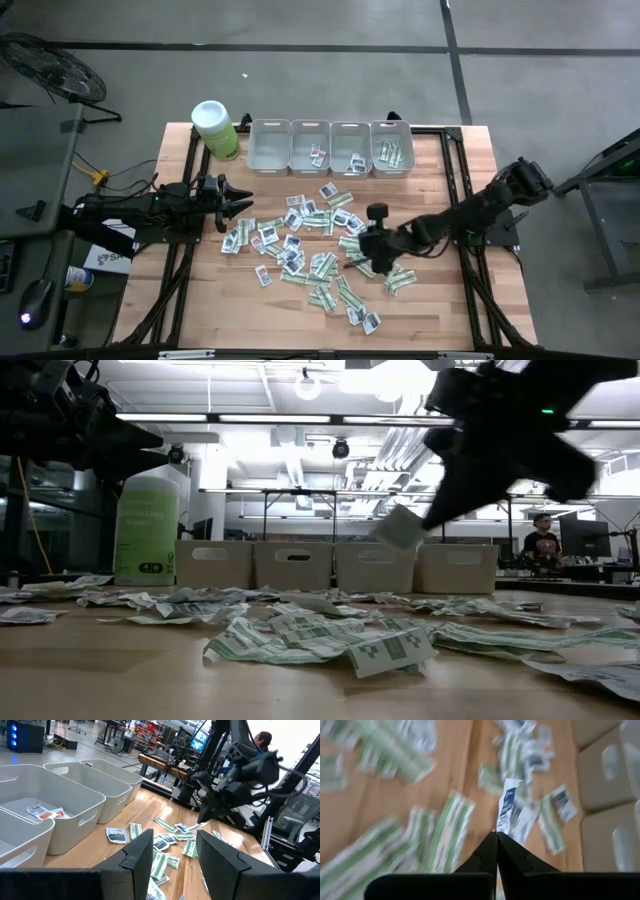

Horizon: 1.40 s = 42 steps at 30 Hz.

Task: Pick & Place First Aid Supplies
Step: Put the alcohol pad into the left gray bin

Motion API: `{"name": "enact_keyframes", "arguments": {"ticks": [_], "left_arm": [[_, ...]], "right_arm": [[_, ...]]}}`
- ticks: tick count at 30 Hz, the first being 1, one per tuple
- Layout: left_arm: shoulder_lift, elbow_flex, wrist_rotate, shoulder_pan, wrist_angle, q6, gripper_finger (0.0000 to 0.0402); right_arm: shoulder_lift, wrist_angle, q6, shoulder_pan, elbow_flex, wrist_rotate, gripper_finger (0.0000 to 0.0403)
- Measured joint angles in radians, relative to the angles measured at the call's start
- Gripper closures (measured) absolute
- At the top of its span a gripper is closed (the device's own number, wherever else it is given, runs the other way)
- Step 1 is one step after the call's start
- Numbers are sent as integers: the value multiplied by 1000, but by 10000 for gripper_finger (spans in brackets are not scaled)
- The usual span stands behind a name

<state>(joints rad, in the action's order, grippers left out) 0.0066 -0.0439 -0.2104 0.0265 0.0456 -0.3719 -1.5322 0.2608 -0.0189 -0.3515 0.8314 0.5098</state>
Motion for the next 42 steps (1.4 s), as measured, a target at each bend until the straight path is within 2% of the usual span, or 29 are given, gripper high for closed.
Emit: {"name": "enact_keyframes", "arguments": {"ticks": [10, 19, 27, 34, 42], "left_arm": [[0, 0, 0, 0, 0, 0, 252], [0, 0, 0, 0, 0, 0, 252], [0, 0, 0, 0, 0, 0, 252], [0, 0, 0, 0, 0, 0, 252], [0, 0, 0, 0, 0, 0, 252]], "right_arm": [[0, -377, -243, 230, 0, -130, 403], [0, -536, -315, 423, 0, -253, 403], [0, -588, -300, 444, 0, -297, 403], [-14, -722, -265, 443, 0, -402, 403], [-175, -939, -318, 456, 23, -457, 403]]}}
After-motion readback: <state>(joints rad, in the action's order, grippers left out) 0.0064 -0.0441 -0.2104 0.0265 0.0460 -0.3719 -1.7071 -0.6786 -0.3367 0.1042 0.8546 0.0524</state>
